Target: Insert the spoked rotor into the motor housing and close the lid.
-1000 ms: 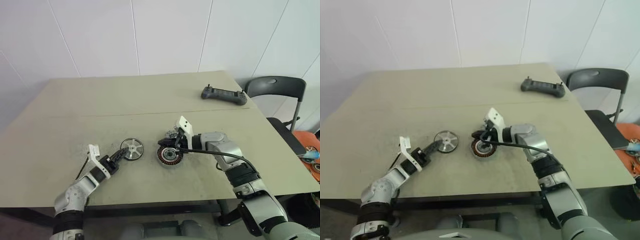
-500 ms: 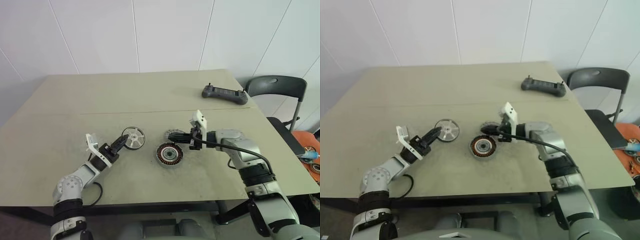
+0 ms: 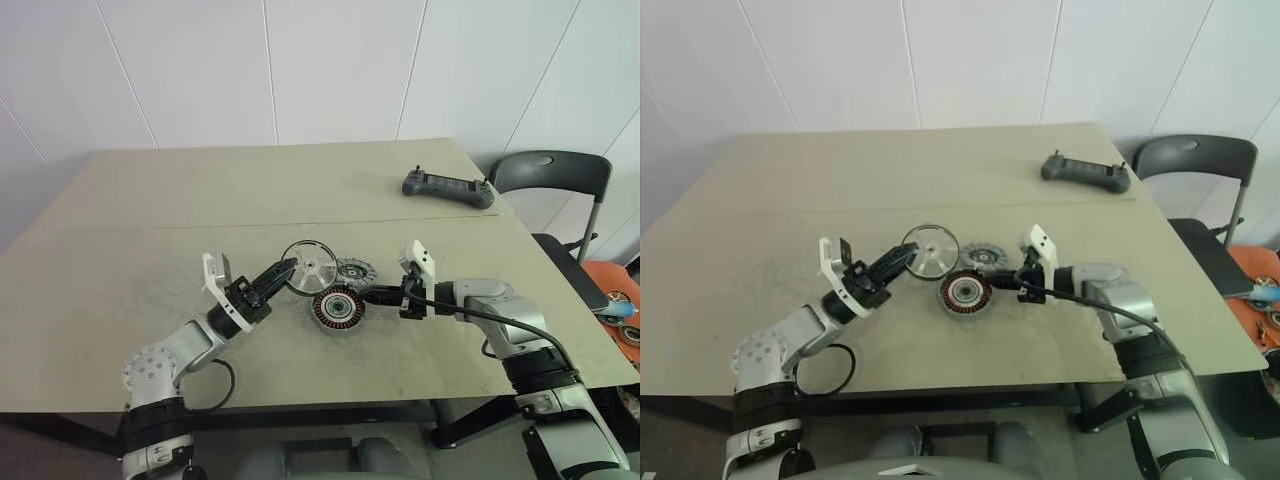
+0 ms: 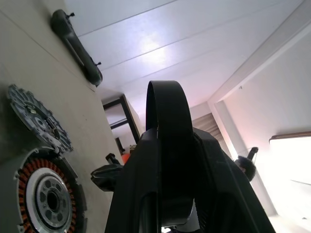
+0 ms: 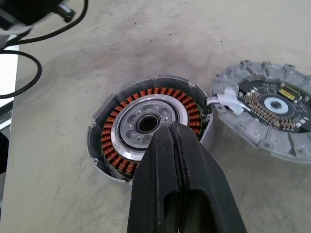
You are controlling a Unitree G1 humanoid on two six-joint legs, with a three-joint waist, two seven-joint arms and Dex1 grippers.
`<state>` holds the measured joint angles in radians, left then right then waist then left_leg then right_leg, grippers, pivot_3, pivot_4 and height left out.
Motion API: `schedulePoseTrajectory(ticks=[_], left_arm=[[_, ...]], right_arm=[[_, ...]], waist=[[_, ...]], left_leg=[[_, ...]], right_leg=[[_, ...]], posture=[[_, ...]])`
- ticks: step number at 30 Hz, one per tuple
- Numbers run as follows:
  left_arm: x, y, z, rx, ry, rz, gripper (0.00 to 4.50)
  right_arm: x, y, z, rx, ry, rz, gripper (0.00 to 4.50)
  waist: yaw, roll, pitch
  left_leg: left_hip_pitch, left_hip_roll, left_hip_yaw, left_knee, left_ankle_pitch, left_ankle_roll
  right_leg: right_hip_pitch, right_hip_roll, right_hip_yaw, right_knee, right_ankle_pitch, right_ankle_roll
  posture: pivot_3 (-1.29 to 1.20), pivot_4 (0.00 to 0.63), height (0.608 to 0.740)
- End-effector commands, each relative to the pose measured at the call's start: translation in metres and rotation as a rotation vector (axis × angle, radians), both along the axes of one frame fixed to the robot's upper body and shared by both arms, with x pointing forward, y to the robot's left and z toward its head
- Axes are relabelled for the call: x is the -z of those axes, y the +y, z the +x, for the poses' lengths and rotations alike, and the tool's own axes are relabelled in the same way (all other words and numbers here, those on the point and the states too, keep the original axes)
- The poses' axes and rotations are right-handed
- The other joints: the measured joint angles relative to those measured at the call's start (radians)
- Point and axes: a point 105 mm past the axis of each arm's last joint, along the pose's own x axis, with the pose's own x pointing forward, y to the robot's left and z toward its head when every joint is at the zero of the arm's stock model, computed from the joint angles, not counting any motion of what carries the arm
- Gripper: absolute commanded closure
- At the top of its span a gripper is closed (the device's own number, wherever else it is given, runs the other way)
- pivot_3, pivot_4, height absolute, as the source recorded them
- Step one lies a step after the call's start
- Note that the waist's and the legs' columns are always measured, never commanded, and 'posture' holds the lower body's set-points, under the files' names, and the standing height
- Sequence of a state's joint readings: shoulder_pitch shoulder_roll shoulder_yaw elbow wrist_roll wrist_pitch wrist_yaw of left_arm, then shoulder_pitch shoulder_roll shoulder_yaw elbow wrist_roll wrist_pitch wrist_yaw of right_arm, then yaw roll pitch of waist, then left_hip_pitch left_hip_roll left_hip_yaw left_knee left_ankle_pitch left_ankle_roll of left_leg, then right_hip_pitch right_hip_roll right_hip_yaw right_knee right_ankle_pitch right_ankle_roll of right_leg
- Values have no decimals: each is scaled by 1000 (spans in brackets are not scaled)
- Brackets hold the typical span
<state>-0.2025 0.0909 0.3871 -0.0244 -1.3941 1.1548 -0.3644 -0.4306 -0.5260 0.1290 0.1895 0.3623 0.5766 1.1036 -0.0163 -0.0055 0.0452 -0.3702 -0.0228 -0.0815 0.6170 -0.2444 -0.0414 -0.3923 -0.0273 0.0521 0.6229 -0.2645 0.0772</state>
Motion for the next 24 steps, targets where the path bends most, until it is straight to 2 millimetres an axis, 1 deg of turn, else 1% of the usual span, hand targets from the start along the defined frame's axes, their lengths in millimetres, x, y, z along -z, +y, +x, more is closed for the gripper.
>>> schedulePoseTrajectory(ticks=[1,7,11,16,19,24], left_arm=[[-15,-10,-8,47,-39,-33,3720],[-11,-16,-6,52,-8,-31,3720],[-8,-9,6,9,10,-31,3720],[-3,-8,11,8,31,-33,3720],[-2,-8,12,19,43,-40,3720],[1,-17,3,70,55,-54,3720]], right_arm=[[-19,3,2,1,-66,36,4500],[-22,2,1,20,-75,42,4500],[-22,2,0,30,-77,46,4500],[-22,1,-1,40,-78,48,4500],[-23,0,0,44,-81,50,4500],[-22,1,1,51,-80,50,4500]], waist=[[1,0,0],[2,0,0],[2,0,0],[2,0,0],[2,0,0],[2,0,0]], left_leg=[[0,0,0,0,0,0],[0,0,0,1,0,0],[0,0,0,1,0,0],[0,0,0,1,0,0],[0,0,0,1,0,0],[0,0,0,1,0,0]], right_leg=[[0,0,0,0,0,0],[0,0,0,0,0,0],[0,0,0,0,0,-1],[0,0,0,0,0,-1],[0,0,0,0,0,-1],[0,0,0,0,1,-1]], posture=[[0,0,740],[0,0,740],[0,0,740],[0,0,740],[0,0,740],[0,0,740]])
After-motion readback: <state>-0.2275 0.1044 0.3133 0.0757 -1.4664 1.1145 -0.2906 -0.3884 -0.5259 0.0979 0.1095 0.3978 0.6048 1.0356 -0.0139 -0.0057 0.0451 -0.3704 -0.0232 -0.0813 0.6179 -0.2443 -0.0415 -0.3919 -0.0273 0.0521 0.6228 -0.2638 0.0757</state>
